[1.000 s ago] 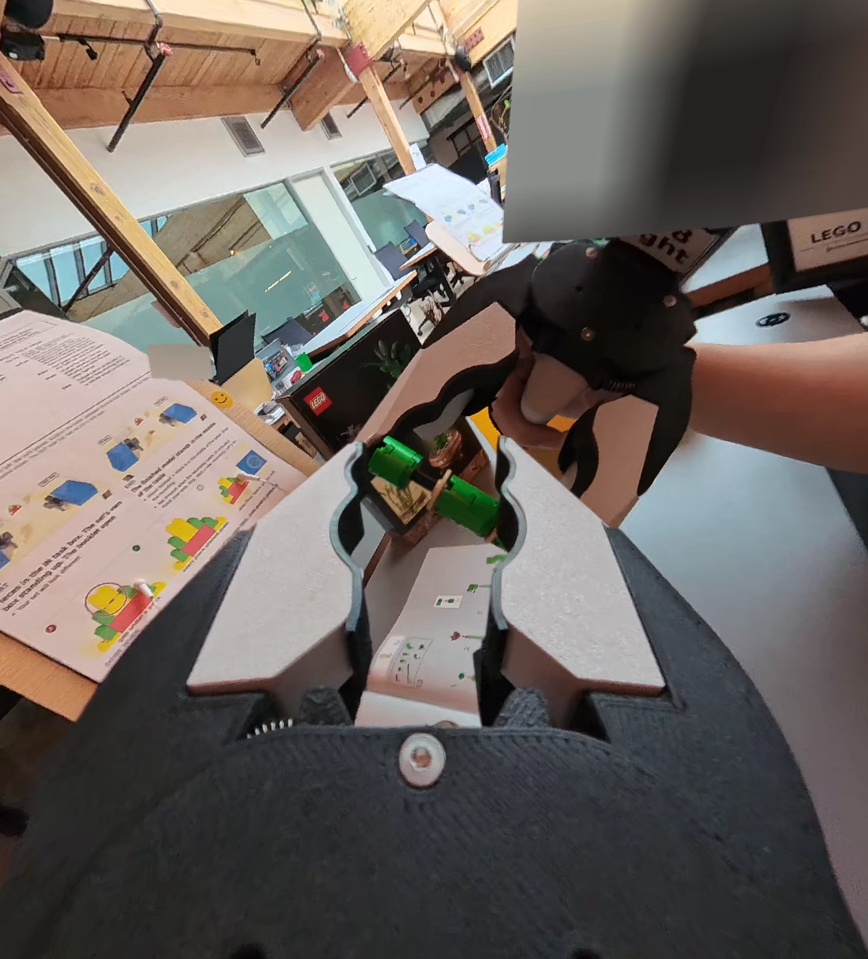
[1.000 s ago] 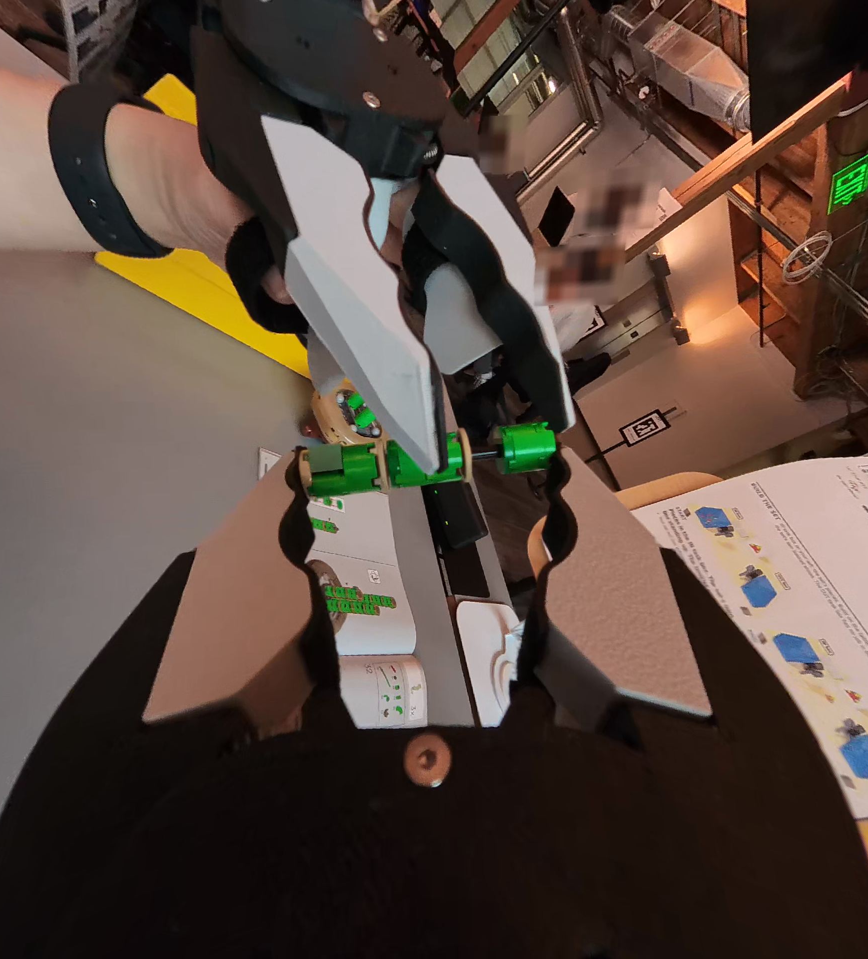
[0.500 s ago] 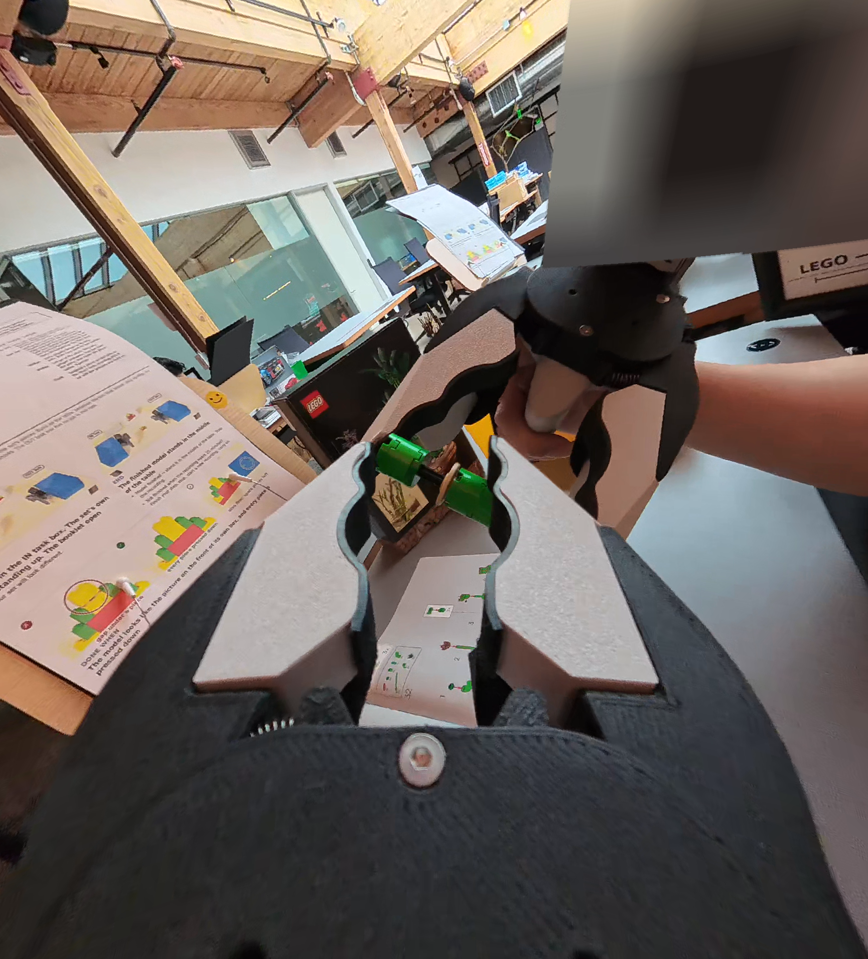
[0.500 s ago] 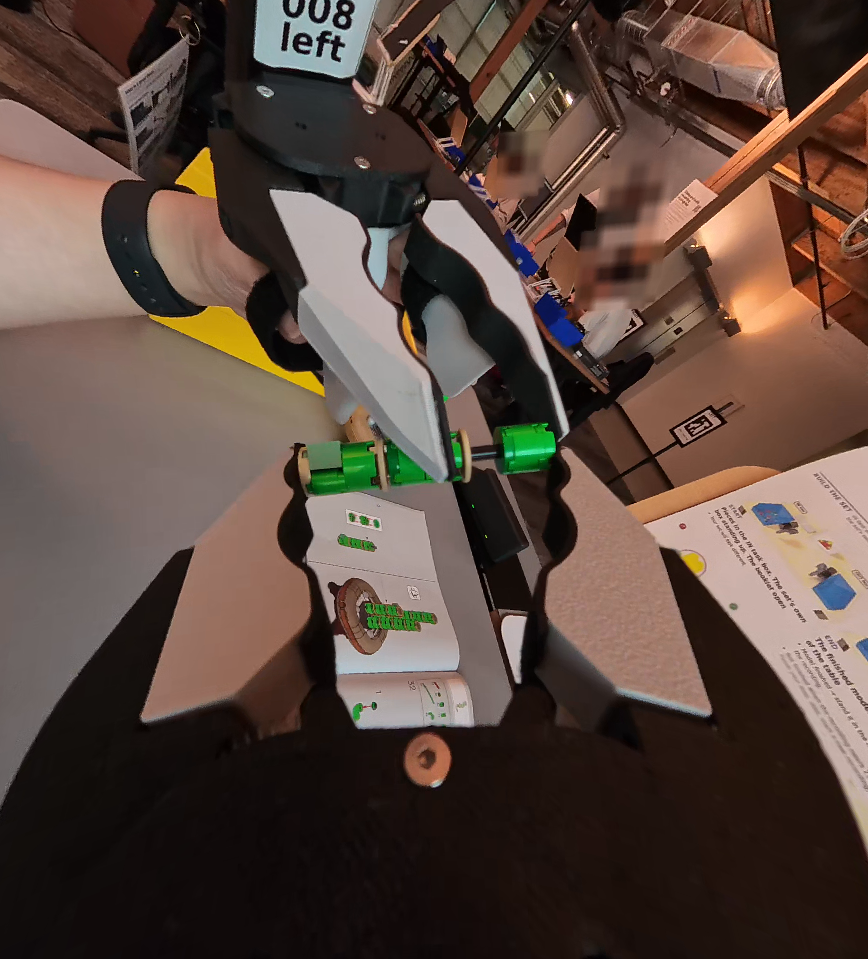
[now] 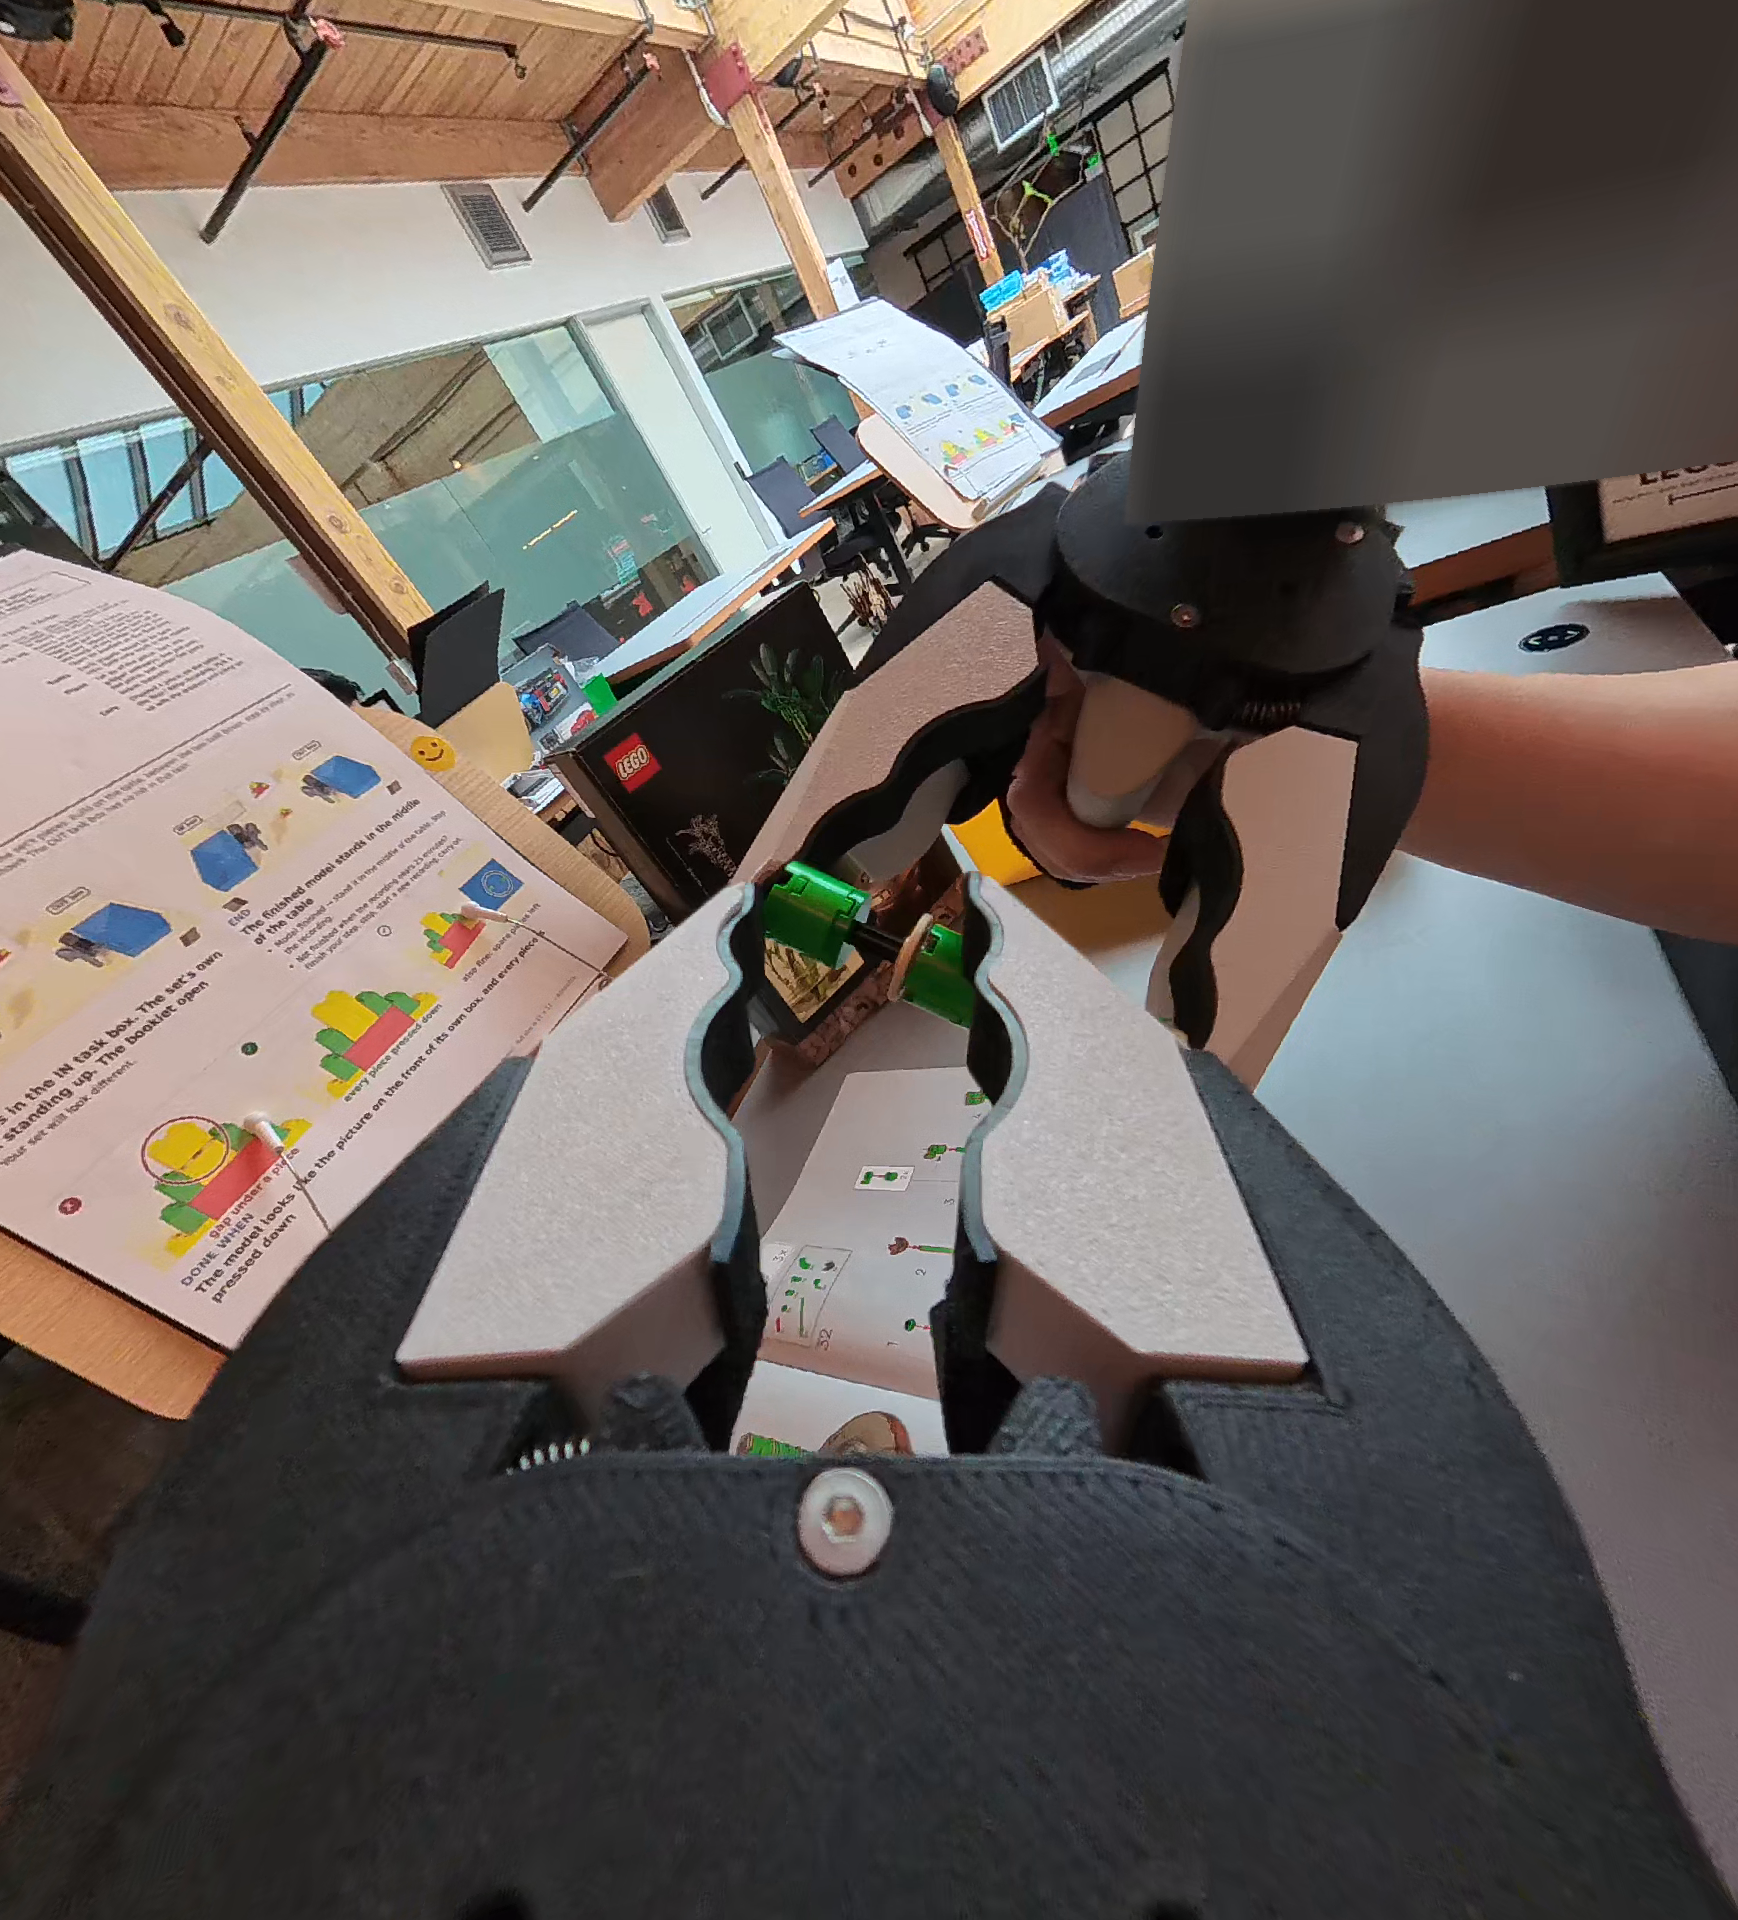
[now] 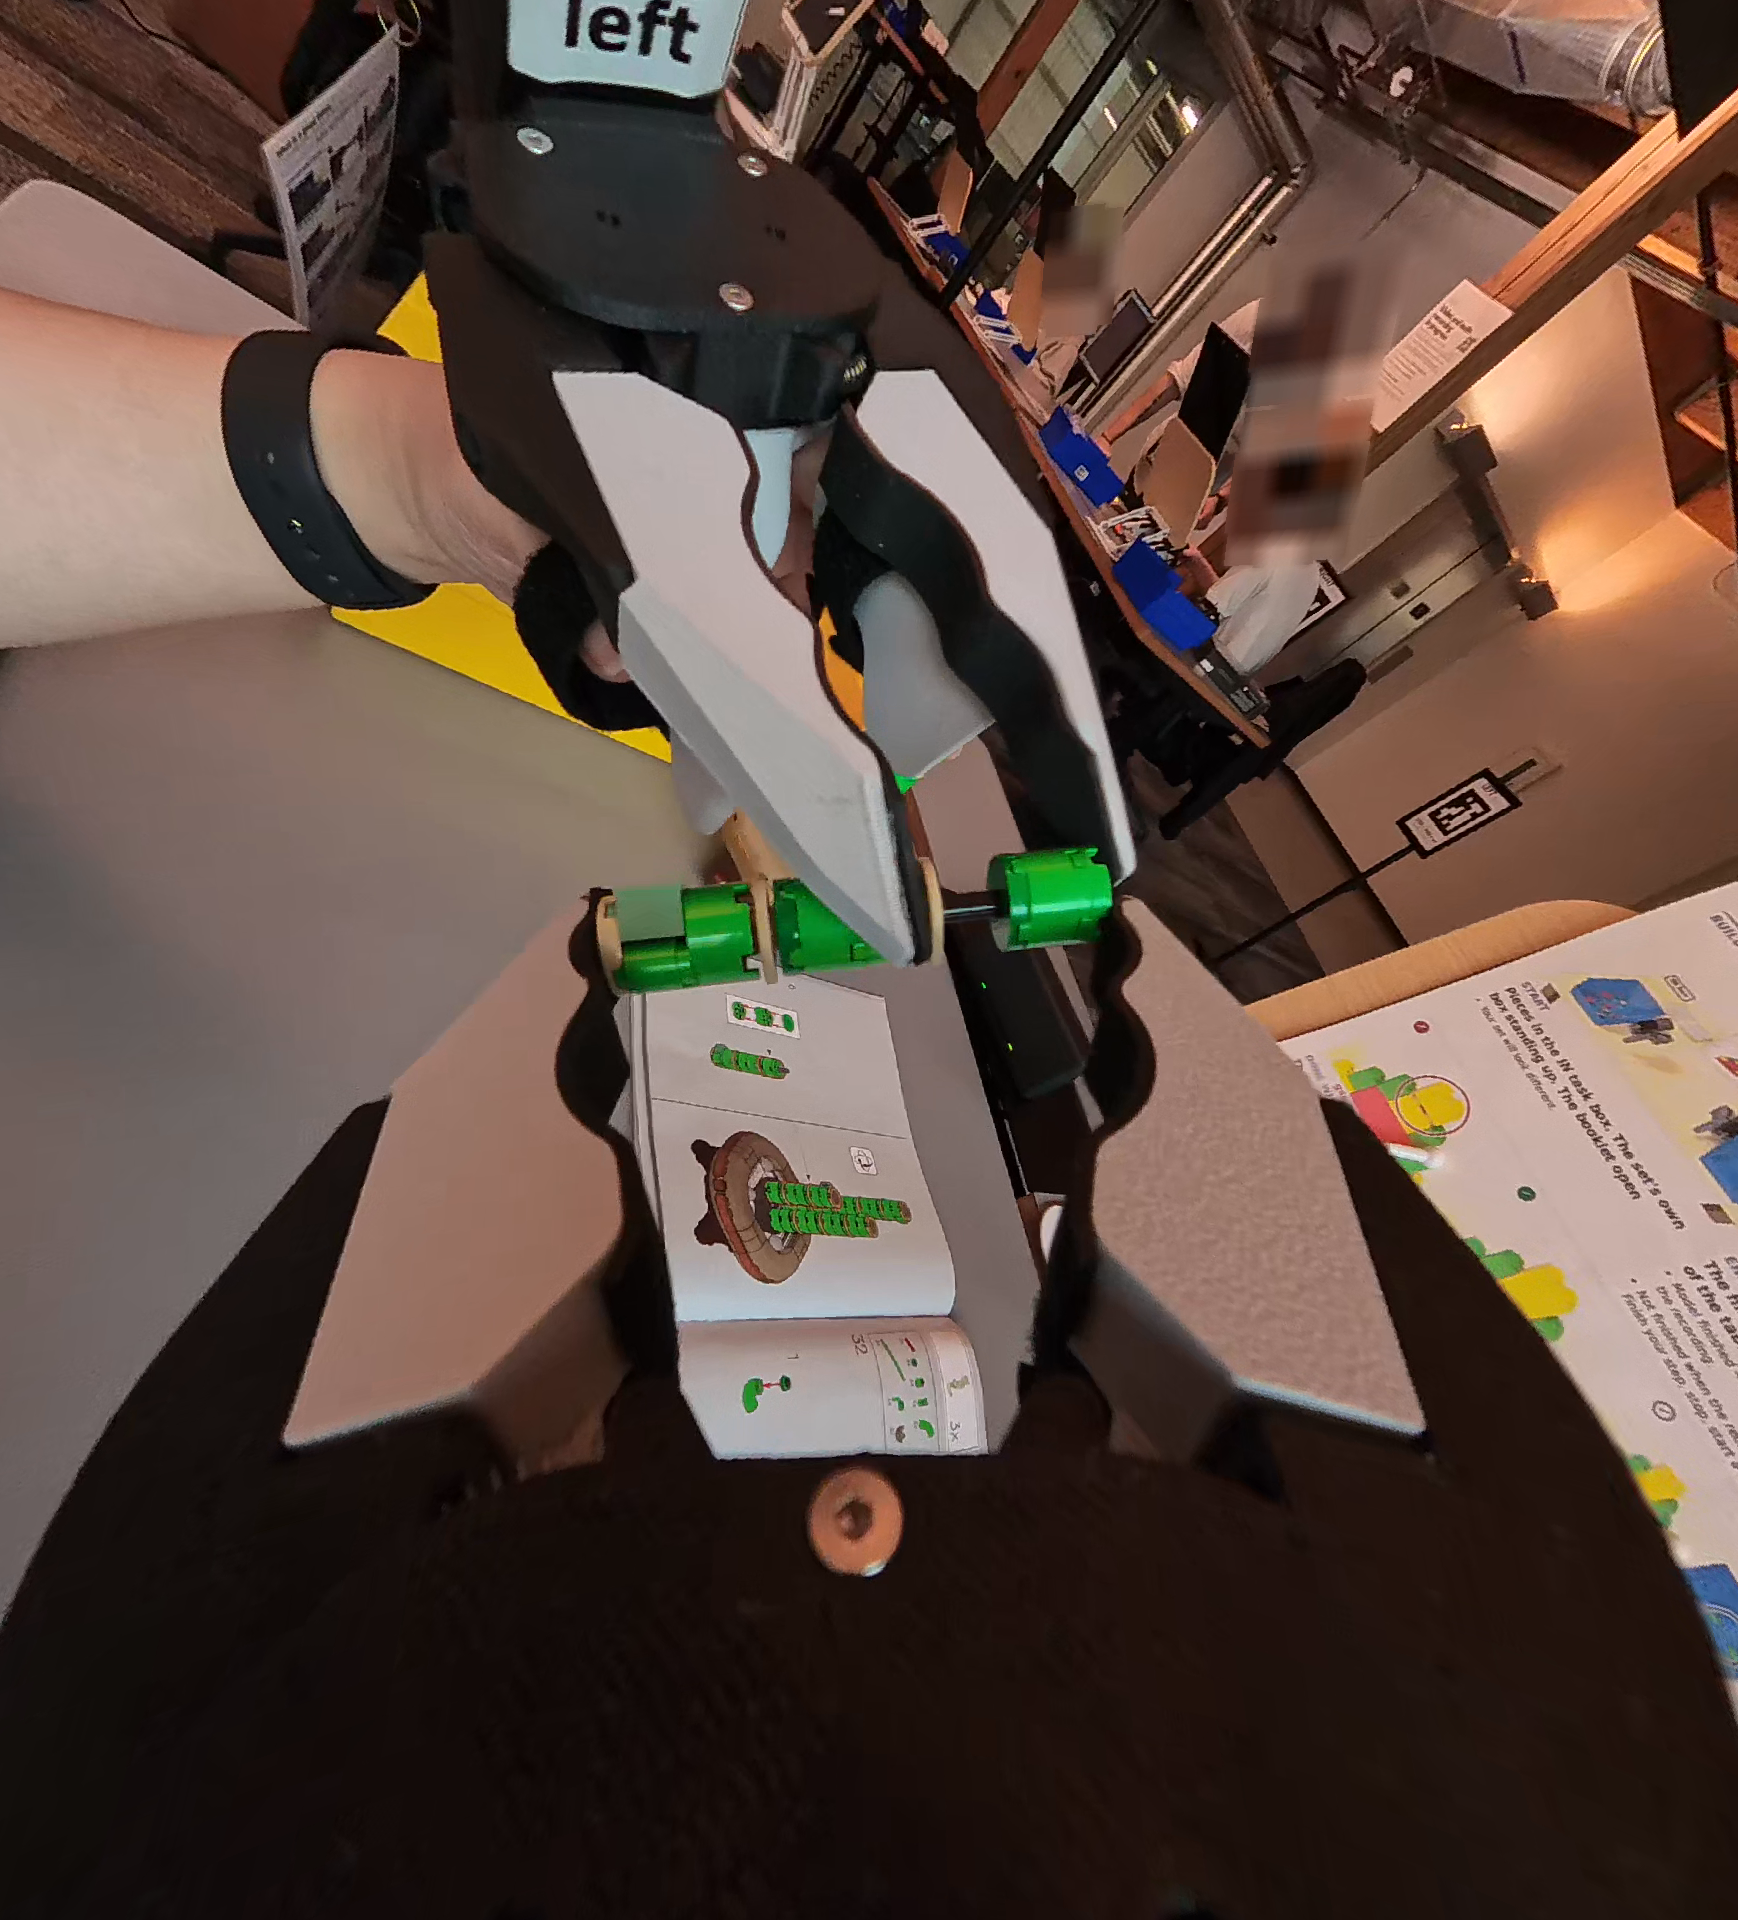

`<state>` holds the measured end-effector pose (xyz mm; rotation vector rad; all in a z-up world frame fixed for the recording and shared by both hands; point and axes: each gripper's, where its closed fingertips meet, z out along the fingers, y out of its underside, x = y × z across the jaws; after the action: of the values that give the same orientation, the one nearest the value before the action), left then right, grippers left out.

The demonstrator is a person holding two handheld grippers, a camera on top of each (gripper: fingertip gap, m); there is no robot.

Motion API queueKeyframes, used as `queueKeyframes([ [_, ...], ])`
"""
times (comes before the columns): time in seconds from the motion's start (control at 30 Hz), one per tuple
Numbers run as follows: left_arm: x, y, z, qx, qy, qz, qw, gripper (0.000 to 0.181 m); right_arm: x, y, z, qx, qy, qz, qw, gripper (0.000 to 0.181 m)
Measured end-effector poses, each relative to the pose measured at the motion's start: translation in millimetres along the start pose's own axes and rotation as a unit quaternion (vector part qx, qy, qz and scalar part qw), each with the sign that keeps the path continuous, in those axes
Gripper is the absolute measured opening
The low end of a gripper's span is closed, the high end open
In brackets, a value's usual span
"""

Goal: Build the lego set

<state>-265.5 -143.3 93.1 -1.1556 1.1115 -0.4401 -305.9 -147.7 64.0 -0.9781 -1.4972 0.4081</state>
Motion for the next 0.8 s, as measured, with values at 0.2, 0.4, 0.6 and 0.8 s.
queueKeyframes([
  [0.2, -1.3, 4.1, 5.2, -0.013, -0.026, 0.02, 0.999, 0.033, 1.0, 5.3, -1.9, -0.004, -0.004, 0.003, 1.0, 0.091],
  [0.4, 0.8, 7.6, 9.3, -0.019, -0.02, -0.005, 1.0, 0.038, 2.2, 10.5, -2.8, -0.007, -0.009, 0.01, 1.0, 0.09],
  [0.6, 0.9, 8.2, 10.3, -0.019, -0.02, -0.016, 0.999, 0.04, 2.4, 11.5, -3.2, -0.006, -0.015, 0.017, 1.0, 0.09],
  [0.8, 1.4, 8.8, 12.1, -0.021, -0.023, -0.019, 0.999, 0.041, 3.7, 13.2, -3.9, -0.007, -0.015, 0.021, 1.0, 0.088],
])
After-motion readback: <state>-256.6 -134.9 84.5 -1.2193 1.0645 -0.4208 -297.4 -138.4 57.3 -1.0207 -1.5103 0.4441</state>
